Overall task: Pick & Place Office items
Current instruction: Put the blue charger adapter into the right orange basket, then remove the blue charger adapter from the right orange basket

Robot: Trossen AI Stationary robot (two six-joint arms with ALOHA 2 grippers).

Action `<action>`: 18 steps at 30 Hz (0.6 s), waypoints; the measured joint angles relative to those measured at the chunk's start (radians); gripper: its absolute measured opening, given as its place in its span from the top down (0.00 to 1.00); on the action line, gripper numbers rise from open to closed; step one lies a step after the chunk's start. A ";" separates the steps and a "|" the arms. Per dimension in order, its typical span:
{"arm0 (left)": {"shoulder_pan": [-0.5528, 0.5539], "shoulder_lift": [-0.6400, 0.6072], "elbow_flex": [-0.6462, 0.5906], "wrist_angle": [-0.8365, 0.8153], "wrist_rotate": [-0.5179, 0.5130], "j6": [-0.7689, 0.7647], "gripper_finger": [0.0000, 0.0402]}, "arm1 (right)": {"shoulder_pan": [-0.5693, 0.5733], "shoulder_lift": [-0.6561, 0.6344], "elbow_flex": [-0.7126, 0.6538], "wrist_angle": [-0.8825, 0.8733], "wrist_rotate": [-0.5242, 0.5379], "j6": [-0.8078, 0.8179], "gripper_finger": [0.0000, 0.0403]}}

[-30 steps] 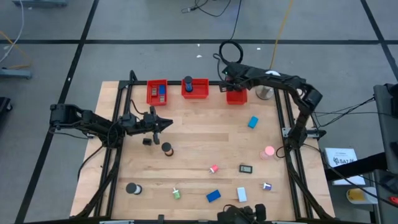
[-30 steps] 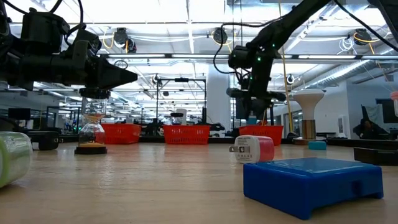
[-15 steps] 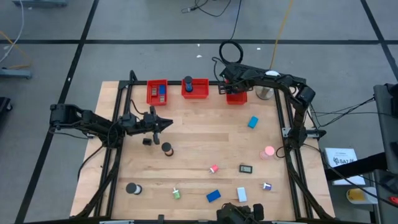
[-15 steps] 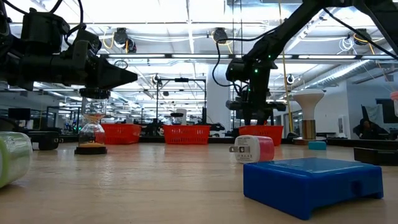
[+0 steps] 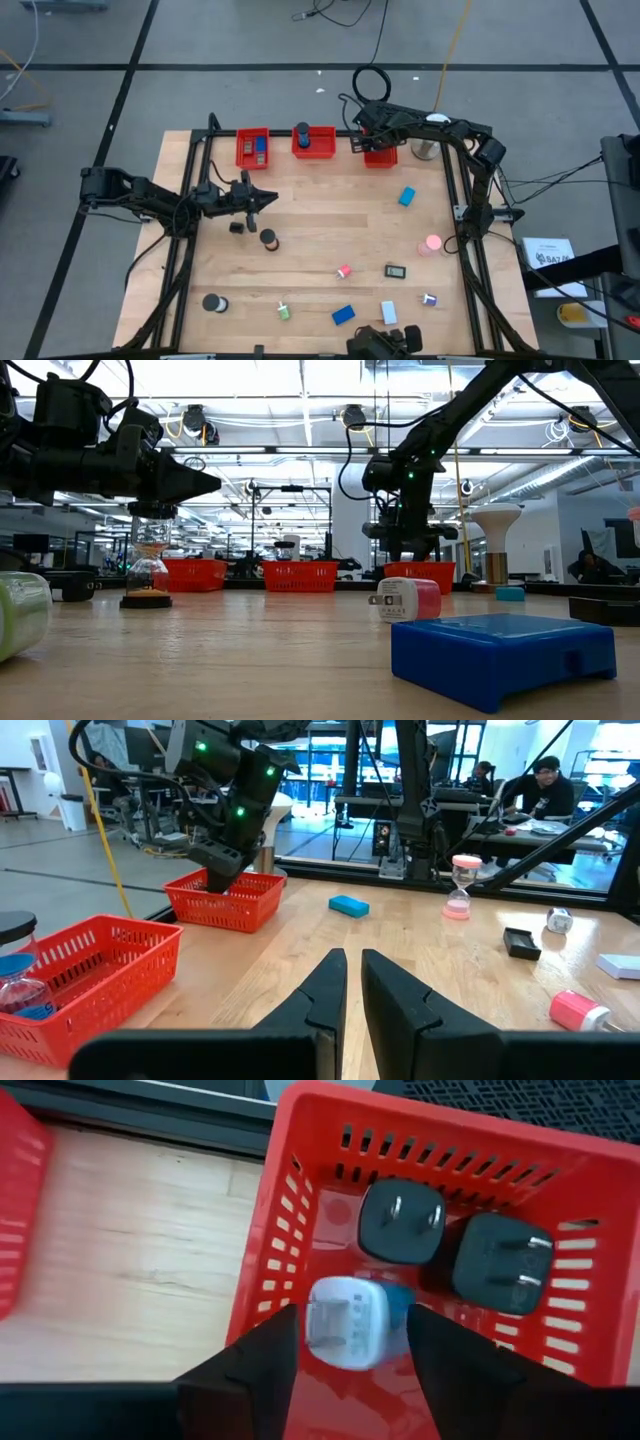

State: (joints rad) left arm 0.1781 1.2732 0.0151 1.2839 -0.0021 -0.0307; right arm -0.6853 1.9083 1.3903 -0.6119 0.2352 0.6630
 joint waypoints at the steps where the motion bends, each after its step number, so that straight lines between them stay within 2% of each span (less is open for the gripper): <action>1: 0.000 0.000 0.000 0.000 0.000 0.000 0.91 | 0.000 -0.001 0.000 0.002 0.000 -0.010 0.53; 5: 0.000 0.000 0.000 0.000 0.000 0.000 0.91 | 0.001 -0.039 0.000 0.002 -0.001 -0.073 0.50; 9: 0.000 0.000 0.000 0.000 0.000 0.000 0.91 | 0.003 -0.102 0.000 0.006 0.000 -0.136 0.52; 18: 0.000 0.000 0.000 0.000 0.000 0.000 0.91 | 0.042 -0.278 0.000 0.021 0.006 -0.289 0.71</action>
State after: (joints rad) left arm 0.1781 1.2732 0.0151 1.2839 -0.0017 -0.0309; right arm -0.6430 1.6303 1.3907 -0.5910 0.2417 0.3741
